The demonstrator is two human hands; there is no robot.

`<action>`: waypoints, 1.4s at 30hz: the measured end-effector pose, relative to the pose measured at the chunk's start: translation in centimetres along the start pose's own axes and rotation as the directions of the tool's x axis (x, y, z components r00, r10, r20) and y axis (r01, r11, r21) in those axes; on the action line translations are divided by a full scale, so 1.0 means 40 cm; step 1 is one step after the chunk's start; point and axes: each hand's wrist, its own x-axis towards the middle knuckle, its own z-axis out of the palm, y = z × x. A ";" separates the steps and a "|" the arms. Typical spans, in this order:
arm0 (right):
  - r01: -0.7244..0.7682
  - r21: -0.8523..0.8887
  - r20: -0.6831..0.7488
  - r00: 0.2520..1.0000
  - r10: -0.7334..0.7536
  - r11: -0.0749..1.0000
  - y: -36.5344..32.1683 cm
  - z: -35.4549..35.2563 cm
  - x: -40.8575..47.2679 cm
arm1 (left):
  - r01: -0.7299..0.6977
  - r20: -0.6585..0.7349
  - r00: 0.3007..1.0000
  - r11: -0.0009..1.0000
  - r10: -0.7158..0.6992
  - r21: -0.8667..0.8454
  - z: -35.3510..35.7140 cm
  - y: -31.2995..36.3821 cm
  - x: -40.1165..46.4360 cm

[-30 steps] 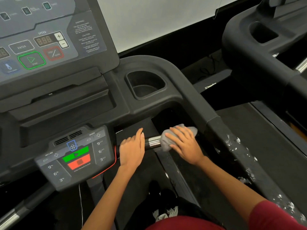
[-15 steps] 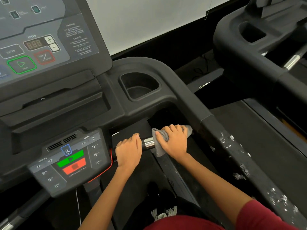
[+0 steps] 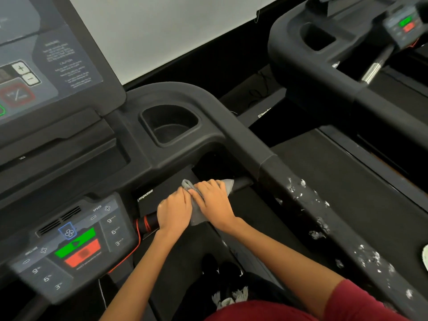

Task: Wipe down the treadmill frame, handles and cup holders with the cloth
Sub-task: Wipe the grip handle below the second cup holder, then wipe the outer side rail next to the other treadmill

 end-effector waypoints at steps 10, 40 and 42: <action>-0.126 0.339 -0.069 0.985 0.158 0.932 0.032 -0.168 0.008 | -0.279 -0.082 0.959 0.850 0.271 -0.447 -0.034 0.104 0.073; -0.811 -0.296 -0.666 0.554 0.499 0.504 0.208 -0.276 -0.147 | -0.769 -0.042 0.635 0.625 0.771 -0.135 0.090 0.311 0.271; -0.809 -0.299 -0.624 0.567 0.537 0.507 0.206 -0.281 -0.118 | -0.732 -0.057 0.680 0.673 0.731 -0.106 0.088 0.289 0.295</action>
